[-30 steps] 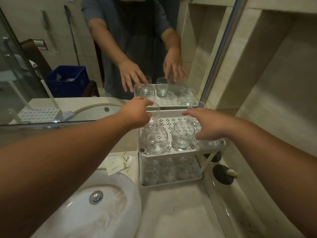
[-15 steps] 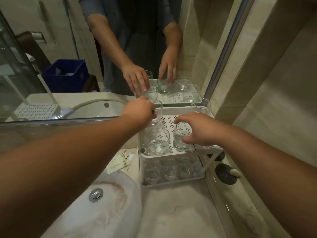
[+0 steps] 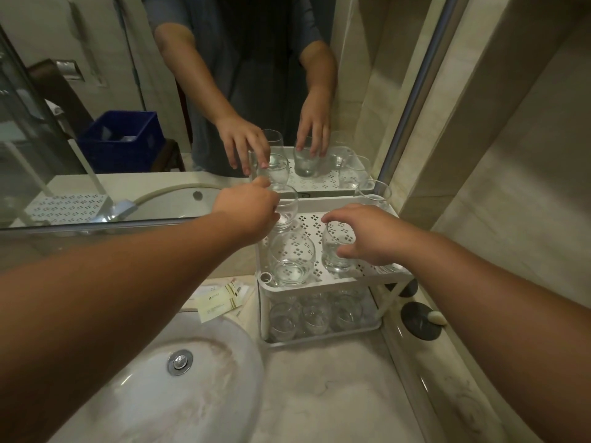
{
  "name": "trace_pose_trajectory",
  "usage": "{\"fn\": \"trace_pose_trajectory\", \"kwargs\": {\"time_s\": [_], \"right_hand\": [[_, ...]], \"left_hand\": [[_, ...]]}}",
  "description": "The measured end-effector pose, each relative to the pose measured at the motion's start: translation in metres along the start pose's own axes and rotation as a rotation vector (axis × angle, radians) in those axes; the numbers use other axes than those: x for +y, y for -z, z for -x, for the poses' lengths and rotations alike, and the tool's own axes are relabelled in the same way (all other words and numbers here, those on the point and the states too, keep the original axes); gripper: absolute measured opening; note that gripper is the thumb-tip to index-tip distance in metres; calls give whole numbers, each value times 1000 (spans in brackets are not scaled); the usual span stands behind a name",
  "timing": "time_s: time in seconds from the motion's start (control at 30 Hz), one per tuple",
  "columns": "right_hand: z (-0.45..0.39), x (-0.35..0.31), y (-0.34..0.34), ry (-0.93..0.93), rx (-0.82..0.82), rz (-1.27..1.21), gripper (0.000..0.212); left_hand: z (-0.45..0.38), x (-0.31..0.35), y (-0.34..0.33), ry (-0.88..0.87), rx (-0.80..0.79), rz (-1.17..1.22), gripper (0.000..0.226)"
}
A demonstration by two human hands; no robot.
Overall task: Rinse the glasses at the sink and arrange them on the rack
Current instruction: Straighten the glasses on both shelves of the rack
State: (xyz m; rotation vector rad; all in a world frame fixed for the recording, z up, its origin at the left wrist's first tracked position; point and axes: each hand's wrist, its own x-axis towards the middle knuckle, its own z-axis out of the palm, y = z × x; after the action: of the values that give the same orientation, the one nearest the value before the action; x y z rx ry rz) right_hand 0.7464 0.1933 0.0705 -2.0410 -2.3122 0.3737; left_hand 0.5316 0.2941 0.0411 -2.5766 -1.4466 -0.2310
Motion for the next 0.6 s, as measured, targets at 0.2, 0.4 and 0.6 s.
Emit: {"fn": "trace_pose_trajectory", "kwargs": {"time_s": [0.2,0.4,0.6], "right_hand": [[-7,3,-3,-7,19,-70,66],[-18,7,-4,-5,21,-70,67],[-22,6,-9,7,40,-82,66]], "left_hand": [[9,-8,-13,33,-3,60,67],[32,-7,-10,57,11,92,85],[51,-12,-5,61,31,75,87]]}}
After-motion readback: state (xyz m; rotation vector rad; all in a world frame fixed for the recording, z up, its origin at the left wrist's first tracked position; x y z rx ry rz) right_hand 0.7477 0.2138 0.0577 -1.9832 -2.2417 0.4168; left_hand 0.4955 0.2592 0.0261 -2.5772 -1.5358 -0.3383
